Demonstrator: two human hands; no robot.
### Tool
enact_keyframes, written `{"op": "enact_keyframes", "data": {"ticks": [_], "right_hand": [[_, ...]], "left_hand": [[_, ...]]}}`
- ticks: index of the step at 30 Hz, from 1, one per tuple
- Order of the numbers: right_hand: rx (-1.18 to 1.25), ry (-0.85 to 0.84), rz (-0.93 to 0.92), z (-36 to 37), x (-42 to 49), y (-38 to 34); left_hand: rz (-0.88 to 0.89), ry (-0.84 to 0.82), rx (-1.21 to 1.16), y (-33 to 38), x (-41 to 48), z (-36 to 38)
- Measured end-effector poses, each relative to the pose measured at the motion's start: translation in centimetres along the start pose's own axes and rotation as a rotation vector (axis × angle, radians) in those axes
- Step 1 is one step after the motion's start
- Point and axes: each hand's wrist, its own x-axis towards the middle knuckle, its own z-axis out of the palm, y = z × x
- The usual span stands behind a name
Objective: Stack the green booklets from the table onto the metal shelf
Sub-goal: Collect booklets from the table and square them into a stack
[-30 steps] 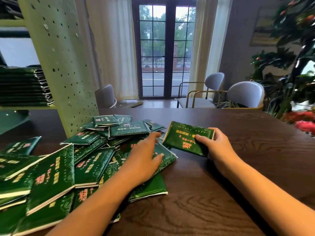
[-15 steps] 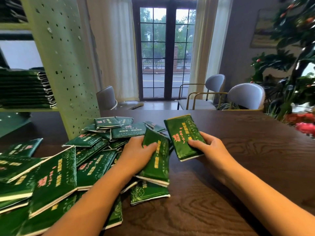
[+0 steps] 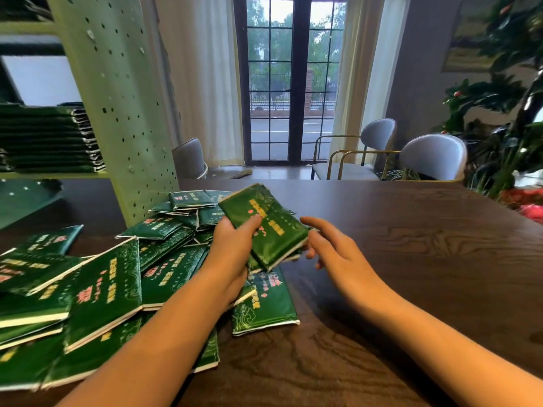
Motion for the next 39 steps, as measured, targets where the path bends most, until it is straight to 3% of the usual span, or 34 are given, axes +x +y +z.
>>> {"op": "enact_keyframes", "data": {"ticks": [3,8,12,15,17,20,27,33,39], "right_hand": [[-0.17,-0.111,-0.02,-0.2,-0.4,0.6],[-0.545,-0.604,-0.108,0.2,-0.9,0.5],[-0.625,-0.466,-0.13,-0.4,-0.4,-0.4],[-0.871,-0.362,-0.111,-1.5,-0.4,-1.0],[-1.075,-0.401,0.011,-2.1,-0.6,-1.1],[-1.173,-0.415,0.209,-2.6,-0.5,-0.9],[-0.906,-0.419,0.259,-3.5,-0.1,-0.9],[-0.73,-0.278,0.222,-3.4,-0.3,-0.6],[-0.411,0.094,0.082,-3.5,0.3,-0.9]], "left_hand": [[-0.056,0.118,-0.15,0.5,1.2,-1.1],[-0.102,0.15,-0.276,0.8,2.2,-2.3],[-0.092,0.158,-0.294,0.8,2.5,-2.5],[-0.089,0.158,-0.263,0.8,2.4,-2.4],[-0.092,0.14,-0.244,0.8,2.3,-2.2],[-0.103,0.109,-0.229,0.6,2.1,-1.9],[-0.12,0.004,-0.09,0.2,0.9,-1.2],[-0.049,-0.065,0.059,-0.2,0.1,-0.8],[0.011,-0.174,0.25,-0.6,-0.6,-0.5]]}}
